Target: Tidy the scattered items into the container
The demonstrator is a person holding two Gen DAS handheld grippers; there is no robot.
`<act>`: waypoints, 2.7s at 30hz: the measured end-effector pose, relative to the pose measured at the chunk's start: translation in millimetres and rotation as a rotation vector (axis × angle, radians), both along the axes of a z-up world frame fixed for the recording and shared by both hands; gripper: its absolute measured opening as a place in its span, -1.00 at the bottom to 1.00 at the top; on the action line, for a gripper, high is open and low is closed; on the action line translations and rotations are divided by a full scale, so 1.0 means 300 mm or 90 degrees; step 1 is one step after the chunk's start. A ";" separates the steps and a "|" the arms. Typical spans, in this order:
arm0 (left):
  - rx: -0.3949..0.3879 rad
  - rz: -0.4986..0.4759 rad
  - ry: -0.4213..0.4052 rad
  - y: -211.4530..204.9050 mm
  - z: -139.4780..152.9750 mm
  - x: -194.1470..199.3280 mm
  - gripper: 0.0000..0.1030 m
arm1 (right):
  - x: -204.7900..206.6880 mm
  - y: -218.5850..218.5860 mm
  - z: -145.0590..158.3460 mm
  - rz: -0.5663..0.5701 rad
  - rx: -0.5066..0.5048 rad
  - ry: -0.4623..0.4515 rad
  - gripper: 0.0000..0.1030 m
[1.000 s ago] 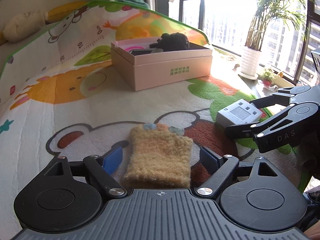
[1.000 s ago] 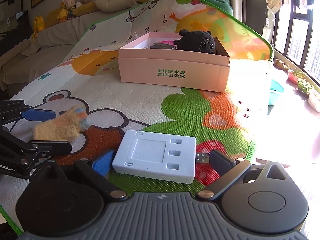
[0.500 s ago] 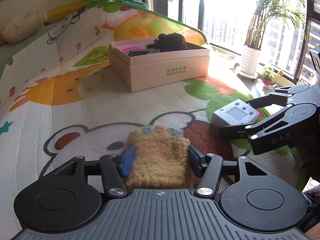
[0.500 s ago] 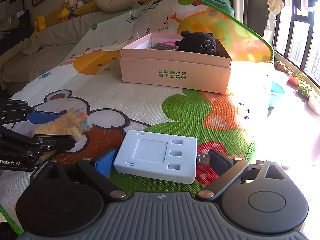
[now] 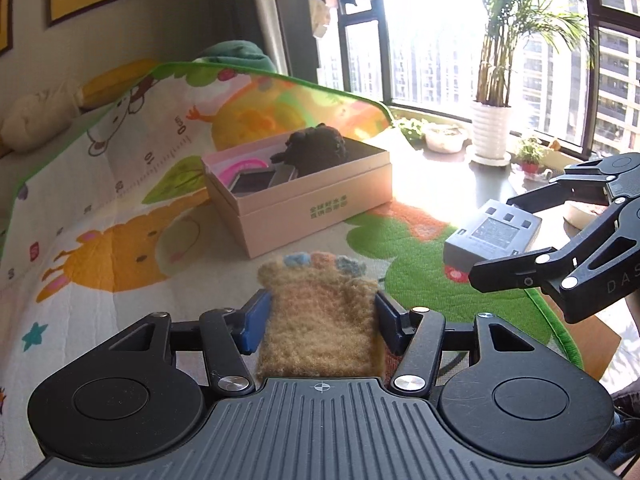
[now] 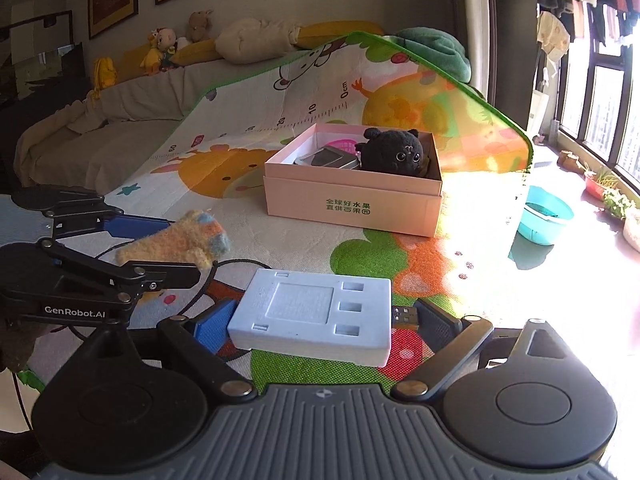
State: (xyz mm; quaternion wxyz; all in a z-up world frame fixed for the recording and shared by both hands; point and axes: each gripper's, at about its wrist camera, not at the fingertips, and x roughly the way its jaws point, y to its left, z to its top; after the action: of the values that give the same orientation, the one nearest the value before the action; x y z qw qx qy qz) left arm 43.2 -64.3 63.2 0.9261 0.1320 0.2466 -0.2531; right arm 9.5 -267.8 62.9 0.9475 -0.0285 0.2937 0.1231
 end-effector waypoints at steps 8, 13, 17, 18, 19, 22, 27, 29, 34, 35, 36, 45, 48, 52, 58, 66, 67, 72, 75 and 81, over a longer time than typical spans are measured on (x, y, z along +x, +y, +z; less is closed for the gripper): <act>-0.041 0.003 -0.073 -0.072 0.079 0.321 0.19 | 0.262 -0.087 0.176 -0.031 0.023 -0.038 0.83; -0.069 0.019 -0.081 -0.142 0.066 0.555 0.25 | 0.596 -0.088 0.298 -0.041 0.087 -0.060 0.83; -0.044 0.017 -0.035 -0.180 0.012 0.669 0.66 | 0.849 -0.035 0.286 -0.049 0.074 -0.069 0.85; -0.045 0.019 -0.025 -0.178 0.005 0.681 0.72 | 0.903 -0.026 0.266 -0.054 0.071 -0.048 0.87; -0.049 0.020 -0.016 -0.170 -0.003 0.684 0.76 | 0.945 -0.021 0.243 -0.061 0.070 -0.026 0.88; -0.049 0.016 -0.014 -0.153 -0.010 0.683 0.85 | 0.974 -0.024 0.196 -0.069 0.066 0.002 0.88; -0.039 0.011 -0.014 -0.145 -0.015 0.678 0.86 | 0.938 -0.090 0.181 -0.099 0.080 0.015 0.91; -0.045 0.016 -0.016 -0.131 -0.012 0.664 0.88 | 0.928 -0.114 0.185 -0.114 0.080 0.019 0.91; -0.072 0.036 -0.010 -0.046 -0.012 0.584 0.95 | 0.881 -0.173 0.187 -0.137 0.086 0.018 1.00; -0.079 0.038 -0.002 -0.028 -0.016 0.568 0.96 | 0.879 -0.181 0.180 -0.140 0.089 0.021 1.00; -0.087 0.037 0.006 -0.014 -0.021 0.556 0.96 | 0.881 -0.192 0.170 -0.144 0.096 0.031 1.00; -0.136 -0.017 0.076 0.006 -0.102 0.508 0.98 | 0.943 -0.211 0.003 -0.130 0.240 0.178 1.00; -0.155 -0.026 0.087 0.007 -0.115 0.529 0.99 | 0.927 -0.158 0.011 -0.118 0.227 0.161 1.00; -0.149 0.004 0.077 0.071 -0.110 0.523 1.00 | 0.932 -0.081 0.010 -0.102 0.218 0.172 1.00; -0.135 0.059 0.069 0.203 -0.110 0.487 1.00 | 0.941 0.061 0.012 -0.052 0.229 0.176 1.00; -0.095 0.183 0.081 0.243 -0.153 0.344 1.00 | 0.631 0.113 0.001 -0.087 0.147 0.067 1.00; -0.097 0.191 0.084 0.244 -0.164 0.325 1.00 | 0.579 0.122 -0.022 -0.091 0.128 0.066 1.00; -0.098 0.204 0.053 0.213 -0.162 0.243 1.00 | 0.368 0.173 -0.124 -0.072 0.053 0.062 1.00; -0.100 0.218 0.077 0.206 -0.170 0.237 1.00 | 0.315 0.184 -0.166 -0.092 0.032 0.066 1.00; -0.058 0.252 0.111 0.191 -0.197 0.269 1.00 | 0.315 0.153 -0.205 -0.135 0.042 0.055 1.00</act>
State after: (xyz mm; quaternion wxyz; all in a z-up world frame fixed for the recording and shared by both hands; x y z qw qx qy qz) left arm 124.0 -6.9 4.0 0.9380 0.0164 0.3351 -0.0874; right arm 104.0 -222.0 1.3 0.9420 0.0389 0.3316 0.0331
